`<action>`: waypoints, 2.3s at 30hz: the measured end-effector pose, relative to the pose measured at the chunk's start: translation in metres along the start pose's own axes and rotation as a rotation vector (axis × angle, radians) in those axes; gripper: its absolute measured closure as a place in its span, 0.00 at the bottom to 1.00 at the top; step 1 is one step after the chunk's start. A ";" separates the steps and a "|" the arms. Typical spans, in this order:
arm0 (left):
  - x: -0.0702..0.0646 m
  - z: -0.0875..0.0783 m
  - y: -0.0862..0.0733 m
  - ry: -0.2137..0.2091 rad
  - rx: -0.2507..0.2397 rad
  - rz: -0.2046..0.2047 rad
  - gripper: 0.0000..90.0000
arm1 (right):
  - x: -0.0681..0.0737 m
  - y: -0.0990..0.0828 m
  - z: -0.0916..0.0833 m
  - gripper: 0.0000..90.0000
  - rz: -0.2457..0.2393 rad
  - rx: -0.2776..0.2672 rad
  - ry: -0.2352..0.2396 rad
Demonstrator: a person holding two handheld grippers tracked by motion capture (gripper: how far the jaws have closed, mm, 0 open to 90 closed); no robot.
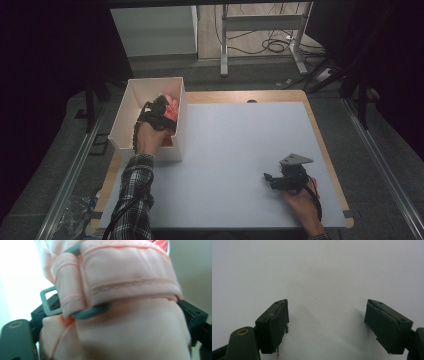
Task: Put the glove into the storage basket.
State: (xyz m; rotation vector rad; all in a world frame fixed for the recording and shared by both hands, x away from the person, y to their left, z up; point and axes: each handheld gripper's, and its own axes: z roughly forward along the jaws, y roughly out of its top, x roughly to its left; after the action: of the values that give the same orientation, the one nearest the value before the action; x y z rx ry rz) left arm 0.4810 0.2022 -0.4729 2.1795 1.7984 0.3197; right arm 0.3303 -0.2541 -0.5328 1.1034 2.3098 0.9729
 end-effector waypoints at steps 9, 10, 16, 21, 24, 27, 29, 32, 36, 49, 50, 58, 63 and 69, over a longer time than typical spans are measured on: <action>0.003 -0.011 -0.003 0.001 -0.034 0.000 0.07 | 0.000 0.000 0.000 0.22 0.000 0.000 0.000; 0.003 -0.012 -0.003 0.002 -0.038 0.001 0.07 | 0.000 0.000 0.000 0.22 0.000 0.000 0.000; 0.005 -0.021 -0.007 0.002 -0.090 0.022 0.05 | 0.000 0.000 0.000 0.22 0.000 0.000 0.000; 0.006 -0.029 -0.011 0.010 -0.132 0.019 0.05 | 0.000 0.000 0.000 0.22 0.000 0.000 0.000; 0.006 -0.035 -0.014 0.006 -0.157 0.023 0.05 | 0.000 0.000 0.000 0.22 0.000 0.000 -0.001; 0.006 -0.041 -0.016 0.003 -0.185 0.029 0.05 | 0.000 0.000 0.000 0.22 -0.001 -0.001 -0.001; 0.006 -0.046 -0.019 0.001 -0.201 0.036 0.05 | 0.000 0.000 0.000 0.22 -0.001 0.000 -0.001; 0.006 -0.053 -0.024 -0.004 -0.233 0.037 0.04 | 0.000 0.000 0.000 0.22 -0.001 -0.001 -0.001; 0.007 -0.062 -0.029 -0.005 -0.256 0.046 0.04 | 0.000 0.000 0.000 0.22 -0.001 -0.001 -0.002; 0.006 -0.085 -0.060 -0.056 -0.349 0.073 0.04 | 0.001 0.000 0.000 0.22 -0.002 -0.001 -0.003; 0.005 -0.087 -0.064 -0.058 -0.355 0.077 0.04 | 0.001 0.000 0.000 0.22 -0.001 -0.001 -0.003; -0.002 -0.094 -0.092 -0.084 -0.398 0.107 0.03 | 0.001 0.000 0.000 0.22 -0.001 0.002 -0.002; -0.010 -0.094 -0.113 -0.117 -0.433 0.131 0.02 | 0.001 0.000 0.000 0.22 -0.001 0.002 -0.003; -0.023 -0.089 -0.139 -0.138 -0.461 0.167 0.02 | 0.001 0.000 0.000 0.22 -0.001 0.001 -0.003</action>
State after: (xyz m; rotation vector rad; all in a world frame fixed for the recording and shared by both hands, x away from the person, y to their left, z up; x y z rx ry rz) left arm 0.3181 0.2117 -0.4407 1.9654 1.3138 0.5464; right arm 0.3298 -0.2534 -0.5324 1.1032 2.3085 0.9689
